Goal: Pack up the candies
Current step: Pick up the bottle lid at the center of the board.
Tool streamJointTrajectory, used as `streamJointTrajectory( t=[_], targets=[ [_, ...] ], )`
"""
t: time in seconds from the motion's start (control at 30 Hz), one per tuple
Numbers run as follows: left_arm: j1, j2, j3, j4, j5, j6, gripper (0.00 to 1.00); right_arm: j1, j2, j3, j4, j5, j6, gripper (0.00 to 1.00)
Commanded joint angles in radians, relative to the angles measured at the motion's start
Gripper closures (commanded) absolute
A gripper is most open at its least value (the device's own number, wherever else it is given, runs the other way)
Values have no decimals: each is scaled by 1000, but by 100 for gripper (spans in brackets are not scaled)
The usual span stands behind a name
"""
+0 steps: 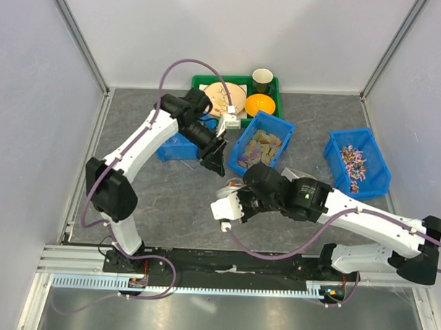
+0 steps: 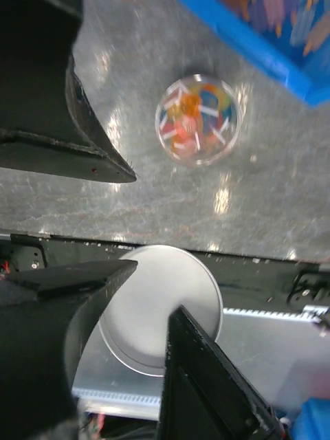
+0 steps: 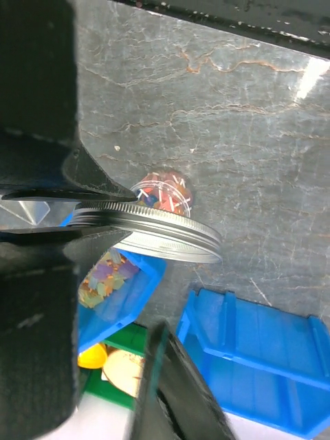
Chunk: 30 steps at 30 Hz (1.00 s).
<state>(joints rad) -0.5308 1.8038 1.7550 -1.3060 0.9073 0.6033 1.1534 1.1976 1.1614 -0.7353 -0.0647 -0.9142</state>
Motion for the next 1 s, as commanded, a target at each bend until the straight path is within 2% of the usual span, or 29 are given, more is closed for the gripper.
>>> streamJointTrajectory(
  t=[0.0,0.1,0.23,0.37,0.5,0.67,0.8,0.87,0.97],
  targets=[
    [55,-121,14,119,-19,-68,41,-90,-44,70,2,-110,77,99],
    [81,-184,-47,169,-1,-30,39,-179,-75,83,2,-211,107,99],
    [94,-282,-127,212,93,56,38,-300,-69,70,4,-349,135,99],
    [91,-386,-248,244,221,177,38,-400,-23,86,1,-496,169,99],
    [74,-449,-334,283,260,254,38,-507,52,130,-7,-685,204,99],
    [41,-462,-407,378,216,228,38,-524,157,237,-139,-868,175,99],
    [41,-492,-443,499,141,156,38,-523,229,303,-248,-912,106,100],
    [41,-524,-480,588,120,119,37,-523,232,301,-262,-914,100,100],
    [41,-528,-500,634,128,92,37,-523,230,293,-263,-923,94,99]
  ],
)
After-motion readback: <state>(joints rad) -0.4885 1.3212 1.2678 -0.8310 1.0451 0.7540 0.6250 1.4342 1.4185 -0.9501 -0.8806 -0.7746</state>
